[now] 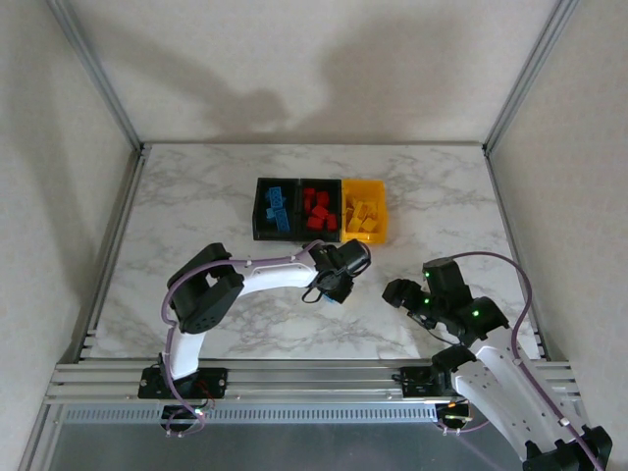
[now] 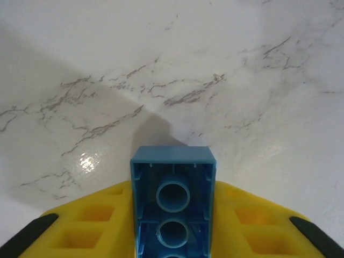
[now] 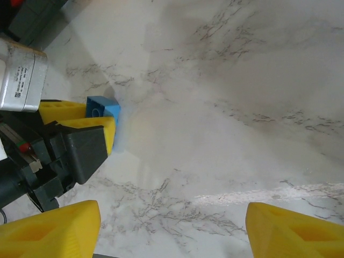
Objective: Sort the legos into containers by color
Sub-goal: Pick up the lego from the middle-left of the table, then place the lego in the container.
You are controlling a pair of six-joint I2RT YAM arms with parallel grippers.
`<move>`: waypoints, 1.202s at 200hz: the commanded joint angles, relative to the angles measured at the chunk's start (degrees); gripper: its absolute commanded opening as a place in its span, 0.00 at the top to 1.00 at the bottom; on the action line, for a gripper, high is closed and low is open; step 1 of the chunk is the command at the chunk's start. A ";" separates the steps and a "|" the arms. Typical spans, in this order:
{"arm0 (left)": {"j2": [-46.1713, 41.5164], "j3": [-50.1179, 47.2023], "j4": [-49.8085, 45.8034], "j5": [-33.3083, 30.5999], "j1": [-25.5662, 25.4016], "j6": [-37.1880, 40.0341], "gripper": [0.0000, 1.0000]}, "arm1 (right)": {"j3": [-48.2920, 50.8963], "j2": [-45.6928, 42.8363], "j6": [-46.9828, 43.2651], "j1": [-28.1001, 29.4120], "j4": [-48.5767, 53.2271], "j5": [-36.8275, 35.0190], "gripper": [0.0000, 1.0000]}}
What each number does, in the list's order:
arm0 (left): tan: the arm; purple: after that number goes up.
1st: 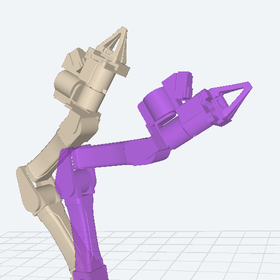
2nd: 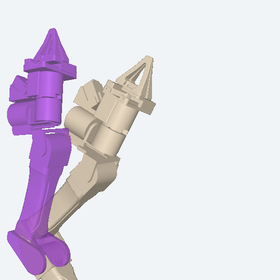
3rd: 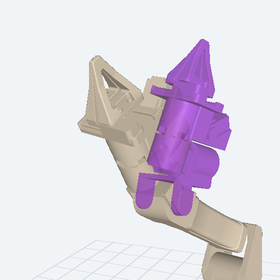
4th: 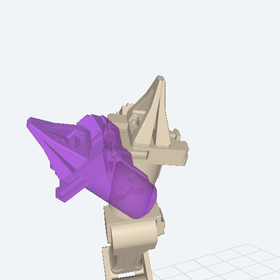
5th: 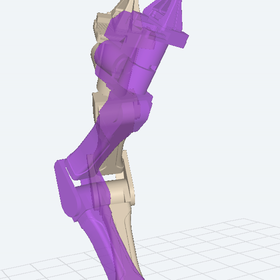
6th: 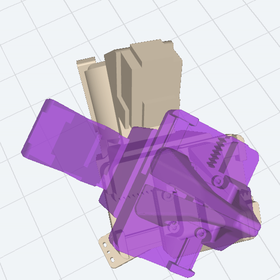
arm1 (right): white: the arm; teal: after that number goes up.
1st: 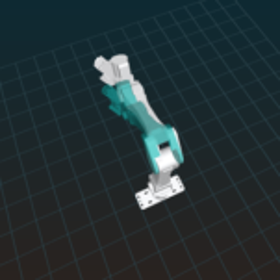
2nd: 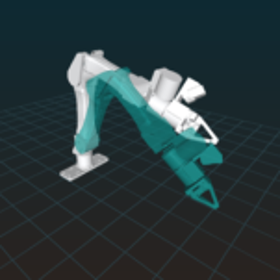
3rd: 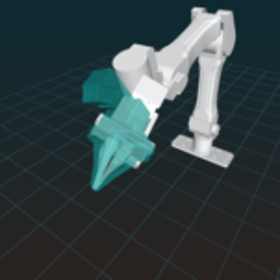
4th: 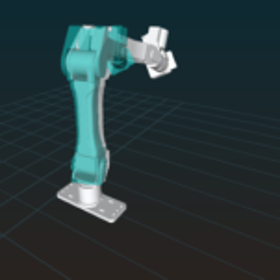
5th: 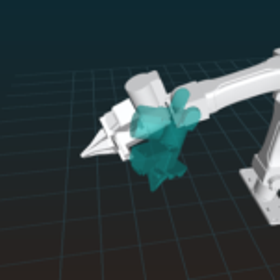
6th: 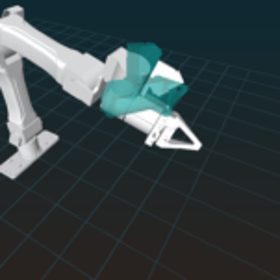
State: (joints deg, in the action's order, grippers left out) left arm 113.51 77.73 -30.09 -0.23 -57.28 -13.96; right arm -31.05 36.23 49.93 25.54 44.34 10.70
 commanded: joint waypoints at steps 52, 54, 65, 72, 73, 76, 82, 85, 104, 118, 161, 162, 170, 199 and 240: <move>-17.55 -7.08 0.33 -2.14 3.81 -4.99 0.72 | -0.36 0.97 -3.13 1.20 -10.63 10.09 0.29; -17.96 -7.12 0.23 -2.14 4.12 -5.08 0.72 | -0.45 1.20 -3.08 1.36 -11.02 10.12 0.29; -20.10 -7.38 0.00 -2.69 5.85 -5.77 0.73 | -1.04 2.36 -2.78 2.03 -12.75 10.02 0.29; -21.36 -7.44 -0.22 -2.96 7.29 -6.17 0.73 | -1.54 3.26 -2.63 2.56 -13.88 9.92 0.29; -21.56 -7.43 -0.27 -2.95 7.54 -6.26 0.73 | -1.64 3.42 -2.64 2.66 -14.08 9.89 0.29; -22.05 -7.40 -0.38 -3.08 8.29 -6.52 0.73 | -1.91 3.87 -2.65 3.00 -14.68 9.90 0.29; -22.96 -7.26 -0.50 -3.13 9.87 -6.92 0.73 | -2.39 4.80 -2.60 3.67 -15.81 9.72 0.29; -23.51 -7.25 -0.50 -2.93 10.83 -7.15 0.73 | -2.67 5.22 -2.58 4.09 -16.40 9.53 0.29; -24.84 -5.99 -0.50 -2.31 16.19 -7.83 0.73 | -4.70 8.92 -2.98 7.04 -20.17 8.46 0.29; -24.13 -3.95 -0.75 -1.70 19.26 -7.45 0.73 | -6.29 12.32 -3.17 9.36 -22.85 7.66 0.30; -17.90 2.50 -0.94 -0.63 26.38 -7.14 0.72 | -11.02 22.37 -4.37 12.69 -30.27 4.72 0.30; -17.72 2.64 -0.94 -0.64 26.53 -7.14 0.72 | -11.12 22.56 -4.43 12.65 -30.40 4.66 0.30; -16.22 3.70 -0.83 -0.45 27.71 -7.27 0.72 | -12.08 23.89 -4.83 12.69 -31.44 4.26 0.30; -10.30 8.31 0.25 1.09 31.52 -8.33 0.72 | -15.94 29.54 -6.65 12.68 -32.67 3.58 0.30; -0.45 16.80 0.73 3.16 34.74 -9.73 0.72 | -19.09 35.73 -8.18 12.43 -32.00 3.54 0.30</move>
State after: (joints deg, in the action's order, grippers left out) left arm 108.81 89.54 -29.54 0.64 -23.81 -21.96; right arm -48.07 69.89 43.88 37.80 12.91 15.00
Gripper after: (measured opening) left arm 0.300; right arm 0.696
